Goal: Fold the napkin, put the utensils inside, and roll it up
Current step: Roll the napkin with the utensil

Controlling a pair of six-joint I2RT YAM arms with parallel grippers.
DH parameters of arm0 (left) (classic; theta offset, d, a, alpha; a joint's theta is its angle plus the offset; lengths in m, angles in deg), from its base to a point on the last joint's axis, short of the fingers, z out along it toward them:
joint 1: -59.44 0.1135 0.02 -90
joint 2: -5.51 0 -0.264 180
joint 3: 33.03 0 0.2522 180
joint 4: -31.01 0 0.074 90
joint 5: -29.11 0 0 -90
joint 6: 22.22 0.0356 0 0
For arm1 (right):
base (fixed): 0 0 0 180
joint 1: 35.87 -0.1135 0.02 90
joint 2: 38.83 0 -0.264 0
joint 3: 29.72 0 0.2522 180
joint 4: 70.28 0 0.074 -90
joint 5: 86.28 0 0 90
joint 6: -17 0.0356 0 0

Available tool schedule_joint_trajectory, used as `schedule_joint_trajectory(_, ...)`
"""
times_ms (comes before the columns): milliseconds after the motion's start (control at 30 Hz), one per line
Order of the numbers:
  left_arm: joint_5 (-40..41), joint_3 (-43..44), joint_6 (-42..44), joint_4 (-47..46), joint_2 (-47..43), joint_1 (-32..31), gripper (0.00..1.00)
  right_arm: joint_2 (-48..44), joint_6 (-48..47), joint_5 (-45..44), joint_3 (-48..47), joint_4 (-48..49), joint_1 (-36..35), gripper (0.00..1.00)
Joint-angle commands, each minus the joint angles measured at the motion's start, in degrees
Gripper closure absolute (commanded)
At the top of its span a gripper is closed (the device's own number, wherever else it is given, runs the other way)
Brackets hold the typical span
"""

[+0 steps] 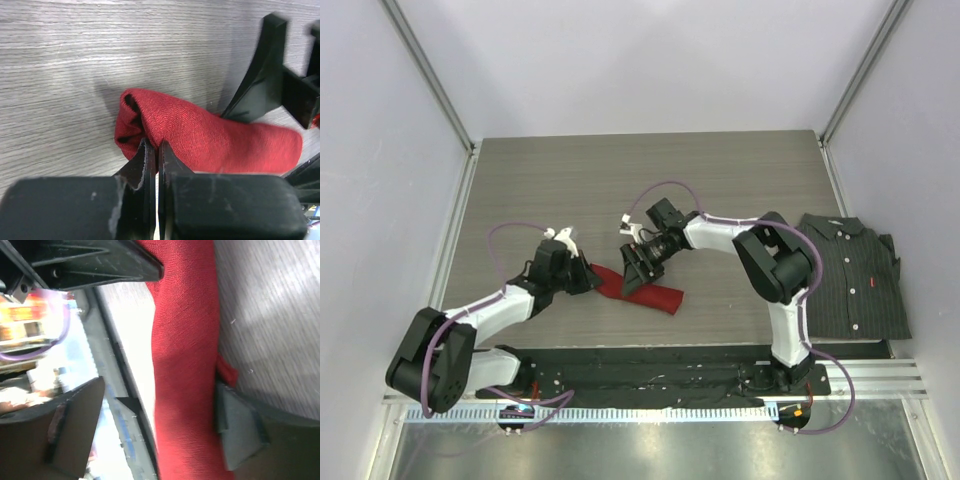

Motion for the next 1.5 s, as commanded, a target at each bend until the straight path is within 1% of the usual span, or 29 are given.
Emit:
schedule_joint_trajectory(0, 0.3, 3.1, 0.9, 3.2, -0.1, 0.1, 1.0, -8.9, -4.3, -19.8, 1.8, -1.6, -1.2, 0.0)
schedule_joint_trajectory(33, 0.4, 3.7, 0.9, 4.6, -0.1, 0.1, 1.0, -10.3, -5.1, -23.9, 2.2, -1.2, -2.0, 0.0)
schedule_joint_trajectory(133, 0.9, 7.0, 0.6, 11.0, 0.6, 0.1, 1.0, -15.3, -8.3, -30.9, 4.7, 1.5, -5.3, 0.0)
schedule_joint_trajectory(167, 0.9, 7.8, 0.3, 12.4, 1.2, 0.1, 1.0, -16.7, -9.5, -36.7, 6.8, 3.9, -7.6, 0.0)
schedule_joint_trajectory(233, 0.9, 10.3, 0.0, 16.6, 1.8, 0.1, 1.0, -20.2, -11.4, -42.8, 9.0, 6.5, -10.1, 0.0)
schedule_joint_trajectory(267, 0.6, 11.0, -0.1, 17.8, 2.3, 0.1, 1.0, -21.3, -13.0, -47.7, 11.5, 9.5, -12.7, 0.0)
schedule_joint_trajectory(367, -1.3, 14.0, 0.1, 21.3, 4.4, 0.4, 1.0, -23.9, -15.3, -52.4, 14.3, 12.9, -15.2, 0.0)
schedule_joint_trajectory(500, -4.3, 16.5, 0.2, 23.1, 7.2, 1.0, 1.0, -23.1, -18.3, -53.2, 14.4, 12.9, -17.1, 0.0)
schedule_joint_trajectory(767, -6.9, 18.3, 0.4, 24.1, 8.6, 1.1, 1.0, -17.2, -18.8, -51.9, 11.8, 11.6, -17.2, 0.02)
schedule_joint_trajectory(900, -7.0, 18.3, 0.7, 24.4, 8.6, 1.1, 1.0, -15.8, -18.2, -49.5, 10.4, 9.9, -16.5, 0.1)
schedule_joint_trajectory(933, -7.0, 18.3, 0.7, 24.4, 8.6, 1.1, 1.0, -15.5, -18.1, -47.9, 10.3, 9.2, -16.4, 0.18)
schedule_joint_trajectory(1000, -7.2, 18.3, 0.8, 24.3, 8.8, 1.1, 1.0, -15.3, -17.0, -45.8, 10.0, 8.5, -15.5, 0.31)
schedule_joint_trajectory(1033, -7.4, 18.3, 0.8, 24.1, 8.7, 1.2, 1.0, -15.1, -16.6, -44.5, 9.7, 7.3, -15.1, 0.4)
schedule_joint_trajectory(1100, -6.9, 18.5, 1.1, 23.9, 8.0, 1.2, 0.93, -14.8, -15.3, -40.2, 9.4, 6.3, -13.9, 0.44)
schedule_joint_trajectory(1133, -6.7, 18.6, 1.3, 23.8, 7.7, 1.2, 0.83, -14.3, -14.9, -38.9, 9.2, 4.9, -13.5, 0.46)
schedule_joint_trajectory(1200, -4.8, 18.9, 1.9, 23.6, 5.9, 1.2, 0.71, -13.4, -13.6, -34.3, 8.7, 3.1, -12.0, 0.48)
schedule_joint_trajectory(1233, -3.6, 19.2, 2.2, 23.9, 5.3, 1.2, 0.55, -12.1, -13.0, -32.4, 8.1, 1.5, -11.6, 0.49)
schedule_joint_trajectory(1267, -1.5, 19.2, 2.4, 24.7, 4.5, 1.2, 0.48, -11.4, -12.4, -30.9, 7.6, 0.6, -11.0, 0.5)
schedule_joint_trajectory(1300, -0.4, 19.3, 2.7, 24.9, 3.2, 1.2, 0.43, -10.7, -11.7, -27.4, 7.4, -0.2, -9.8, 0.51)
schedule_joint_trajectory(1333, 0.7, 19.1, 3.0, 25.0, 2.3, 1.2, 0.38, -9.4, -11.0, -25.8, 7.1, -1.0, -9.3, 0.51)
schedule_joint_trajectory(1367, 1.3, 18.7, 3.1, 24.9, 1.5, 1.2, 0.37, -8.8, -10.5, -24.3, 7.1, -1.1, -8.7, 0.51)
schedule_joint_trajectory(1400, 2.6, 18.4, 3.3, 24.7, -0.2, 1.1, 0.37, -8.0, -9.5, -20.9, 6.9, -1.4, -7.5, 0.51)
schedule_joint_trajectory(1467, 3.2, 16.7, 3.3, 23.9, -1.7, 1.2, 0.37, -6.0, -8.1, -17.8, 6.6, -1.5, -6.3, 0.52)
